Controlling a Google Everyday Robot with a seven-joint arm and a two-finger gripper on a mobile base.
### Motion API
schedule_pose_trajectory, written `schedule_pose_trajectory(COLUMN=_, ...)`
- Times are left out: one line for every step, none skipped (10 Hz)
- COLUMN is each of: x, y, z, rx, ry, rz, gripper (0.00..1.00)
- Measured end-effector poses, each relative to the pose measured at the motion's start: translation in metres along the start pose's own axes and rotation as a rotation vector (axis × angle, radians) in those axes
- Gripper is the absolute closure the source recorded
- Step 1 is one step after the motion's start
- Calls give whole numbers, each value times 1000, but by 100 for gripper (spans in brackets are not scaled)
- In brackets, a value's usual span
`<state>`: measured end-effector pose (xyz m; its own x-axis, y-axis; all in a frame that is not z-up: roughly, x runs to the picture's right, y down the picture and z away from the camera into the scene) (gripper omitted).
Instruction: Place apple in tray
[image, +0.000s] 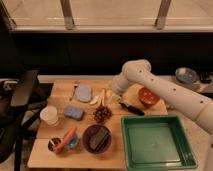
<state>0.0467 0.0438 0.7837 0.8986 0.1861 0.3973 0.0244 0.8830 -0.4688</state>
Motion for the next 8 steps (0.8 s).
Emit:
schedule_pose_trajectory(x=10, y=16, z=-13, rx=-14, ry=12, rz=25, gripper=85)
schedule_pose_trajectory(x=12, y=22, z=-18, rx=-19, ry=15, rz=33, gripper=85)
schedule_pose_trajectory(x=12, y=22, z=-18, rx=-20, ry=15, rz=31, gripper=85)
schedule_pose_trajectory(x=10, y=22, z=-18, rx=-21, ry=14, rz=30, gripper=85)
schedule_pose_trajectory(x=11, y=22, z=-18, rx=-20, ry=14, rz=30, gripper=85)
schedule_pose_trajectory(x=11, y=22, z=-18, rx=-20, ry=14, rz=31, gripper=85)
schedule_pose_trajectory(x=11, y=22, z=-18, rx=-19, ry=14, rz=31, gripper=85)
schedule_pose_trajectory(x=11, y=22, z=-18, rx=-20, ry=14, rz=31, gripper=85)
